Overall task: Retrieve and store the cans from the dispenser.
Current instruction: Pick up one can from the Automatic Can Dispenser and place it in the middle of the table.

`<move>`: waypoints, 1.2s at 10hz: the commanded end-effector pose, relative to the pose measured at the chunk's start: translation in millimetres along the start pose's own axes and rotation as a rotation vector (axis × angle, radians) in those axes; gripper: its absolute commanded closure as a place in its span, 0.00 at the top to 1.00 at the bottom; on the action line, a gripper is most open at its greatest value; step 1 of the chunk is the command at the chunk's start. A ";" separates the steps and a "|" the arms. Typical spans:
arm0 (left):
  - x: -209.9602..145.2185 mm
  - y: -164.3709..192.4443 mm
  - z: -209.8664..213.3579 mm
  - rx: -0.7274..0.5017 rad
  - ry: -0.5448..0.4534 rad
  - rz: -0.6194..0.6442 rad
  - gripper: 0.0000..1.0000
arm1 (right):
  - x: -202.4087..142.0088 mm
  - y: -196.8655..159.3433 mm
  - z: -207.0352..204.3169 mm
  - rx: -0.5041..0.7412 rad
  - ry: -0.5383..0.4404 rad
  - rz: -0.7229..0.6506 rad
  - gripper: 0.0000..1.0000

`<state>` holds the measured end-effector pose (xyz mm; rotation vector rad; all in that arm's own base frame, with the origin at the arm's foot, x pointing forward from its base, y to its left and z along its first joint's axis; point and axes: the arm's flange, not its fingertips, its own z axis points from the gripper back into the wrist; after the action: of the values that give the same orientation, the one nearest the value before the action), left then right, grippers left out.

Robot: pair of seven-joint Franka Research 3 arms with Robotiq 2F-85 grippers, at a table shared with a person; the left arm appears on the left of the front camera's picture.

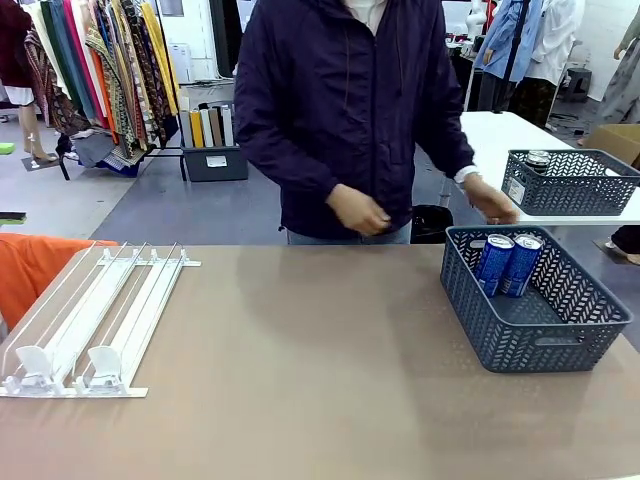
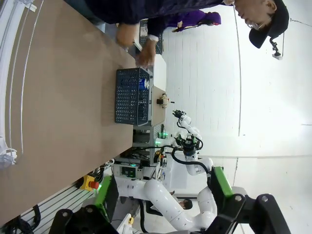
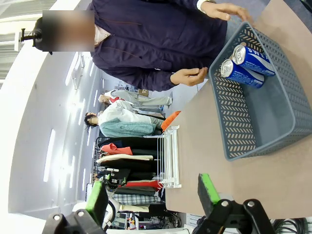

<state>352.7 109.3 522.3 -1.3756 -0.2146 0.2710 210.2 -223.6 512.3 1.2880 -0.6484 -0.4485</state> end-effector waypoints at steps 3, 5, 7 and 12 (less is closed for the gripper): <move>-2.1 -0.6 1.6 0.005 0.011 -0.003 1.00 | 1.9 1.7 -2.1 0.030 -0.010 0.025 1.00; -2.1 -0.6 1.6 0.005 0.011 -0.003 1.00 | 1.9 1.7 -2.1 0.030 -0.010 0.025 1.00; -2.1 -0.6 1.6 0.005 0.011 -0.003 1.00 | 1.9 1.7 -2.1 0.030 -0.010 0.025 1.00; -2.1 -0.6 1.6 0.005 0.011 -0.003 1.00 | 1.9 1.7 -2.1 0.030 -0.010 0.025 1.00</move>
<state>352.7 109.3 522.3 -1.3757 -0.2146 0.2710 210.2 -223.6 512.3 1.2880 -0.6484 -0.4485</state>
